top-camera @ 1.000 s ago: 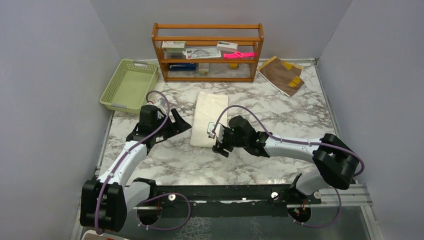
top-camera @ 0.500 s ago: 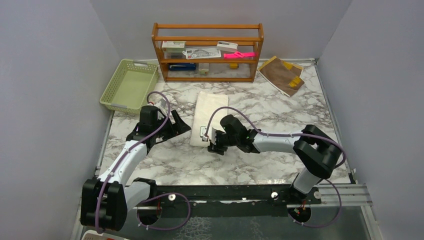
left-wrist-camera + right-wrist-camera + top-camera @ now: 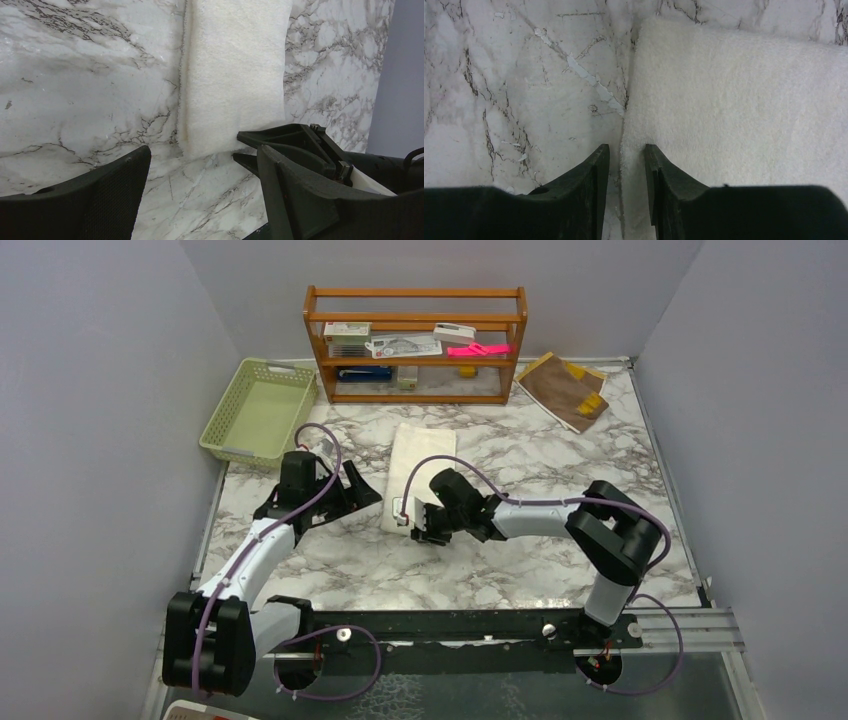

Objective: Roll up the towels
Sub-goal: Roll the towel at the center of the board.

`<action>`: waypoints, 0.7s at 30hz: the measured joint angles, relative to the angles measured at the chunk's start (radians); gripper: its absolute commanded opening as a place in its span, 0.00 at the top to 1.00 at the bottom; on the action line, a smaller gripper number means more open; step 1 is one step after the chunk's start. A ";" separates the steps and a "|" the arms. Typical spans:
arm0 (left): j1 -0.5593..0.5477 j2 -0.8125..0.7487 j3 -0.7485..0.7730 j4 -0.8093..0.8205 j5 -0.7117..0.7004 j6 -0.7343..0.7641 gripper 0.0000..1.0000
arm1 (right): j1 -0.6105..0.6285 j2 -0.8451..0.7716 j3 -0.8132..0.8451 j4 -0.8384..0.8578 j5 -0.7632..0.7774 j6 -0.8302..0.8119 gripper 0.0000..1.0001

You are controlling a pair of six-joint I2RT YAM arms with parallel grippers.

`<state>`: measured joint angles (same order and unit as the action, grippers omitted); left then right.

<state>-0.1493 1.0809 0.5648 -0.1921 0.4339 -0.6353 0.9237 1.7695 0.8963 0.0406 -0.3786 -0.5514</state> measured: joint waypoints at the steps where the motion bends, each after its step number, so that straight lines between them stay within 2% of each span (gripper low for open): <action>1: 0.000 0.005 0.000 0.000 0.002 0.000 0.20 | 0.000 0.004 0.003 -0.005 0.001 -0.002 0.69; 5: 0.002 0.013 0.000 0.000 0.008 0.000 0.20 | 0.000 0.019 0.030 -0.035 0.004 -0.004 0.79; 9: 0.005 0.019 0.000 -0.001 0.014 0.004 0.20 | -0.002 0.043 0.077 -0.088 0.007 -0.012 0.98; 16: 0.011 0.020 0.000 -0.004 0.030 0.011 0.20 | -0.003 0.060 0.128 -0.164 0.007 -0.006 0.99; 21: 0.017 0.022 0.014 -0.023 0.040 0.030 0.20 | -0.028 0.050 0.132 -0.187 -0.008 0.101 0.99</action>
<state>-0.1326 1.1030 0.5785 -0.2153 0.4736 -0.6056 0.8959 1.8194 1.0279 -0.1467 -0.3870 -0.4507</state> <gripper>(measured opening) 0.803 0.015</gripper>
